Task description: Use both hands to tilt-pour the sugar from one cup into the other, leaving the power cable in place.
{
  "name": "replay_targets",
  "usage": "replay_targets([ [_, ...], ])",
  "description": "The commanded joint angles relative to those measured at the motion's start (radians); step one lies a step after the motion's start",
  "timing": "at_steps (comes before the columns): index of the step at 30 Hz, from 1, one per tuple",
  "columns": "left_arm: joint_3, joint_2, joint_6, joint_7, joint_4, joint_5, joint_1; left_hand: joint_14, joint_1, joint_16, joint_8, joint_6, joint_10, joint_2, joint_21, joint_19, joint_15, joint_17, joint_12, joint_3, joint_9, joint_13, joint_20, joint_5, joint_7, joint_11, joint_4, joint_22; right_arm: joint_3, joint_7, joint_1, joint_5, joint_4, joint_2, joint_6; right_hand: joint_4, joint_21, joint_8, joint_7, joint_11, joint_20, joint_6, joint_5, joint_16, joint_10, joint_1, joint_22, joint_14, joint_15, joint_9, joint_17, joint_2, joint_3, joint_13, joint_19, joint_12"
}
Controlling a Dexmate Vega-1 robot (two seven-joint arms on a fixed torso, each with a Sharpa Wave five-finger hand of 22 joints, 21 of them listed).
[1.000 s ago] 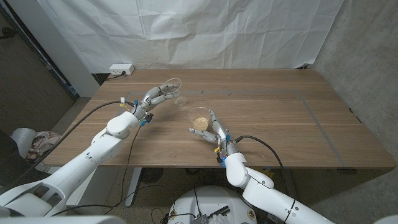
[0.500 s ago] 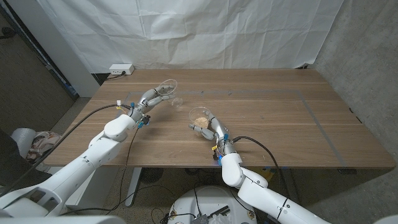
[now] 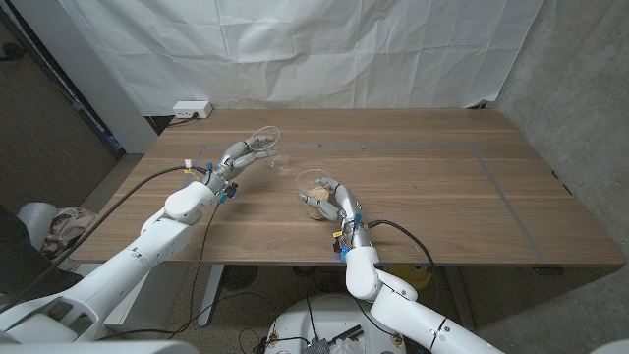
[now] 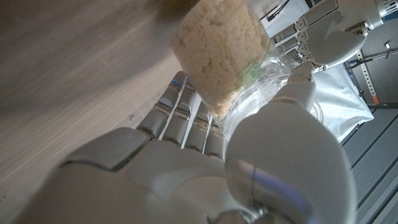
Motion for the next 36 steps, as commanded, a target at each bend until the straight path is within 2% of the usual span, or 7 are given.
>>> replay_targets([
  [1, 0.04, -0.02, 0.01, -0.047, 0.022, 0.02, -0.046, 0.009, 0.001, -0.004, 0.011, 0.013, 0.005, 0.007, 0.005, -0.005, -0.069, 0.0, -0.005, -0.004, 0.001, 0.003, 0.002, 0.005, 0.003, -0.001, -0.001, 0.003, 0.029, -0.1, -0.023, -0.006, 0.021, 0.033, 0.033, 0.005, 0.011, 0.015, 0.004, 0.005, 0.002, 0.03, -0.002, 0.013, 0.02, 0.013, 0.003, 0.018, -0.14, 0.004, 0.021, 0.021, 0.006, 0.015, 0.018, 0.022],
  [12, 0.11, -0.043, 0.045, -0.149, 0.057, 0.06, -0.148, 0.018, 0.001, -0.002, 0.015, 0.023, 0.014, 0.008, 0.007, -0.005, -0.072, -0.001, -0.004, -0.004, 0.001, 0.005, 0.002, 0.005, -0.002, -0.003, -0.002, 0.003, 0.054, -0.137, -0.013, -0.073, -0.016, -0.002, -0.032, 0.012, 0.016, 0.01, 0.006, 0.005, 0.009, 0.021, -0.005, -0.027, 0.004, 0.016, 0.004, -0.008, -0.13, 0.001, 0.02, 0.028, -0.002, 0.039, 0.019, 0.041],
  [17, 0.139, -0.034, 0.082, -0.177, 0.043, 0.096, -0.191, 0.019, -0.004, -0.003, 0.017, 0.029, 0.018, 0.009, 0.009, -0.006, -0.069, -0.001, -0.004, -0.006, 0.0, 0.007, 0.006, 0.005, 0.005, 0.0, 0.001, 0.003, 0.062, -0.157, -0.005, -0.088, -0.013, -0.003, -0.045, 0.014, 0.017, 0.01, 0.006, 0.002, 0.008, 0.02, -0.006, -0.036, 0.0, 0.017, 0.004, -0.007, -0.13, 0.0, 0.019, 0.03, -0.005, 0.045, 0.016, 0.046],
  [22, 0.167, -0.013, 0.155, -0.217, 0.007, 0.12, -0.233, 0.028, -0.012, 0.0, 0.022, 0.041, 0.033, 0.007, 0.011, -0.005, -0.065, -0.001, 0.001, -0.008, 0.0, 0.008, 0.016, 0.005, 0.014, 0.003, 0.003, 0.003, 0.069, -0.168, 0.0, -0.101, -0.016, -0.017, -0.043, 0.018, 0.018, 0.009, 0.007, 0.003, 0.008, 0.017, -0.006, -0.049, -0.009, 0.013, 0.004, -0.013, -0.127, -0.001, 0.018, 0.033, -0.009, 0.051, 0.016, 0.049],
  [27, 0.206, 0.022, 0.287, -0.294, -0.036, 0.14, -0.292, 0.018, -0.028, -0.004, 0.015, 0.024, 0.019, 0.002, 0.011, -0.014, -0.051, 0.001, -0.007, -0.017, -0.001, 0.011, 0.027, 0.004, 0.024, 0.023, 0.009, 0.003, 0.081, -0.175, 0.006, -0.121, -0.027, -0.035, -0.061, 0.022, 0.019, 0.007, 0.006, 0.004, 0.008, 0.011, -0.008, -0.062, -0.018, 0.009, 0.004, -0.02, -0.124, -0.003, 0.017, 0.033, -0.014, 0.056, 0.013, 0.052],
  [31, 0.225, 0.039, 0.325, -0.334, -0.049, 0.159, -0.321, -0.013, -0.056, -0.016, -0.005, -0.018, -0.016, -0.005, 0.008, -0.032, -0.024, 0.004, -0.022, -0.029, -0.003, 0.015, 0.037, 0.003, 0.042, 0.044, 0.018, 0.003, 0.088, -0.17, 0.012, -0.137, -0.041, -0.051, -0.084, 0.025, 0.021, 0.007, 0.008, 0.005, 0.009, 0.012, -0.009, -0.07, -0.02, 0.007, 0.003, -0.02, -0.122, -0.004, 0.017, 0.034, -0.017, 0.061, 0.015, 0.056],
  [36, 0.235, 0.051, 0.355, -0.354, -0.065, 0.167, -0.334, -0.027, -0.075, -0.022, -0.015, -0.033, -0.035, -0.011, 0.007, -0.04, -0.015, 0.005, -0.03, -0.038, -0.005, 0.018, 0.043, 0.002, 0.051, 0.053, 0.023, 0.002, 0.092, -0.165, 0.021, -0.151, -0.043, -0.063, -0.101, 0.028, 0.022, 0.007, 0.007, 0.007, 0.01, 0.011, -0.009, -0.077, -0.022, 0.005, 0.003, -0.016, -0.121, -0.005, 0.017, 0.035, -0.021, 0.064, 0.015, 0.06],
])
